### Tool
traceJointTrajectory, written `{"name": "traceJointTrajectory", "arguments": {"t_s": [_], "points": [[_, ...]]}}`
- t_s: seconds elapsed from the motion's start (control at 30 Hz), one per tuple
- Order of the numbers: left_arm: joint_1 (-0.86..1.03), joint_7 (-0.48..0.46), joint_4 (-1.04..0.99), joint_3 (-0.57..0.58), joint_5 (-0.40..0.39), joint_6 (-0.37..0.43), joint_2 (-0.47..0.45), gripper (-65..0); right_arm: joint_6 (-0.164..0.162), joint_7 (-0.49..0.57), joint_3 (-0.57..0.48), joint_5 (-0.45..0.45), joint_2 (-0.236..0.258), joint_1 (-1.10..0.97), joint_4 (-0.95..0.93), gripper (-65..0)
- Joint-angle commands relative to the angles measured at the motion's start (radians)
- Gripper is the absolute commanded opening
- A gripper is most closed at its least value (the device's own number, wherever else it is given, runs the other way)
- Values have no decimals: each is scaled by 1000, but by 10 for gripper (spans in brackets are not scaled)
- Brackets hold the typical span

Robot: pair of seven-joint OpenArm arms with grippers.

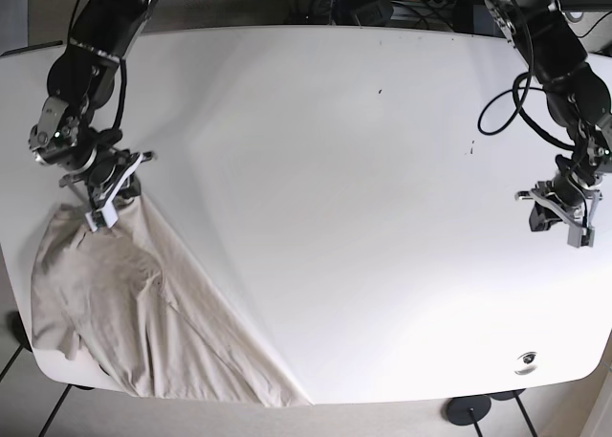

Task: Fold the T-shirt properly
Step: 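Release the shirt and move both grippers over its body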

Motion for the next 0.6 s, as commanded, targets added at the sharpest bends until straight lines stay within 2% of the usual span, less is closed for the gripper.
{"name": "traceJointTrajectory", "arguments": {"t_s": [0.03,0.2,0.27,0.37,0.47,0.6], "points": [[-12,-38,59,-8,-24,-5,10,-650,-4,27,7,31,-2,-49,82,-631],[-17,-38,77,5,-24,0,30,-650,4,22,0,40,-89,-308,282,-631],[-48,-38,79,57,-24,0,30,-650,5,22,-9,40,-92,-391,315,-631],[-77,-38,79,106,-24,1,32,-650,26,25,-28,40,-89,-492,322,-631],[-115,-38,77,213,-23,1,88,-650,26,30,-28,39,-88,-584,322,-631],[-170,-63,36,350,-23,3,193,-444,26,94,-29,39,-92,-598,322,-631]]}}
